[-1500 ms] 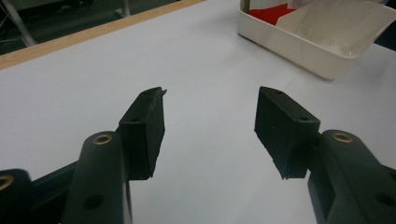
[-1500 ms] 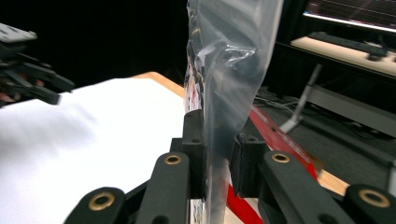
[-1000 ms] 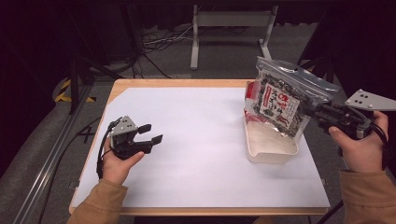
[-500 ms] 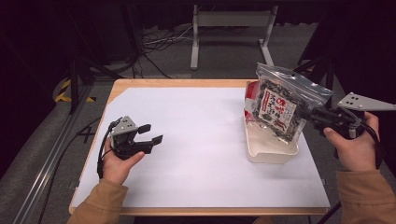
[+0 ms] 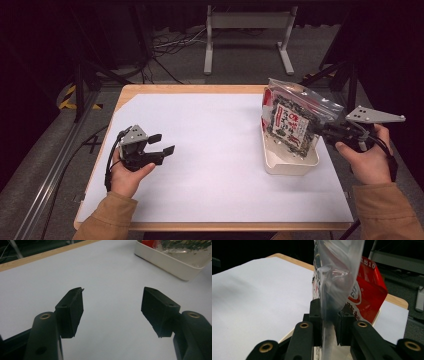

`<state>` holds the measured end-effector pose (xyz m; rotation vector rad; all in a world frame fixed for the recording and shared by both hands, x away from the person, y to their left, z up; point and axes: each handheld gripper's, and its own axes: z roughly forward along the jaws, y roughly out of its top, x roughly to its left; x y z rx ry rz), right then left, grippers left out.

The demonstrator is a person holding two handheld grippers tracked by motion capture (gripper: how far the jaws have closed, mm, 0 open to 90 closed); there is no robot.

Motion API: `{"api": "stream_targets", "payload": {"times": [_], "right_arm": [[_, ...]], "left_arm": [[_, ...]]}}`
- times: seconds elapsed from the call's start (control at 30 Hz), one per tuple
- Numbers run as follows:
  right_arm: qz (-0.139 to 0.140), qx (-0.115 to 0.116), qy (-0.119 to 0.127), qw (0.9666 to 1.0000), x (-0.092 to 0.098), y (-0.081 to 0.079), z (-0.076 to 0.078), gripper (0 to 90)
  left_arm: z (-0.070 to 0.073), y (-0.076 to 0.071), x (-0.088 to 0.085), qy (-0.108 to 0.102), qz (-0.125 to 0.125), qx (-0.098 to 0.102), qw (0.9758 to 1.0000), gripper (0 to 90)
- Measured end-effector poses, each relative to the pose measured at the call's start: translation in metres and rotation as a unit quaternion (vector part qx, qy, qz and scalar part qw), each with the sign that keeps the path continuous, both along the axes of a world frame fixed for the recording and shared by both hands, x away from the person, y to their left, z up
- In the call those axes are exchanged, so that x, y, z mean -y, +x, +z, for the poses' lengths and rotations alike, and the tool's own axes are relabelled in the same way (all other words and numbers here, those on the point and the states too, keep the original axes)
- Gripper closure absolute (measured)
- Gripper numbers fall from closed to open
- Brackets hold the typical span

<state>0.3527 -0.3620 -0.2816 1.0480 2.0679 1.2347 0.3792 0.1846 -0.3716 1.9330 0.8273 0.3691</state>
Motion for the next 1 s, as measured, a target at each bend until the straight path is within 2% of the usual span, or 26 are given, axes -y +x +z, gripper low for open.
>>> {"api": "stream_targets", "payload": {"times": [0.23, 0.33, 0.43, 0.5, 0.63, 0.87, 1.0], "right_arm": [[-0.004, 0.000, 0.004, 1.0000, 0.000, 0.001, -0.009, 77.7], [-0.007, 0.011, 0.013, 0.9998, 0.000, 0.002, -0.015, 77.7], [-0.008, 0.025, 0.013, 0.9996, -0.002, 0.002, -0.019, 77.8], [-0.004, 0.026, 0.009, 0.9996, -0.003, 0.001, -0.021, 77.8], [-0.005, 0.017, 0.003, 0.9998, -0.005, 0.001, -0.026, 77.8], [-0.025, -0.017, 0.024, 0.9992, 0.012, -0.002, -0.040, 77.5], [-0.025, -0.016, 0.039, 0.9988, 0.018, -0.002, -0.045, 77.3]], "left_arm": [[0.000, 0.000, 0.000, -0.001, 0.001, -0.002, 1.0000, 34.6], [0.000, 0.000, 0.000, -0.001, 0.000, -0.001, 1.0000, 34.4], [0.000, 0.000, 0.000, -0.002, 0.000, -0.001, 1.0000, 34.2], [0.000, 0.000, 0.000, -0.002, 0.000, -0.004, 1.0000, 34.1], [0.000, 0.000, 0.000, -0.002, 0.000, -0.006, 1.0000, 34.1], [-0.001, 0.001, -0.001, -0.003, 0.000, -0.007, 1.0000, 34.0], [-0.001, 0.001, 0.000, -0.002, 0.001, -0.006, 1.0000, 34.0]]}}
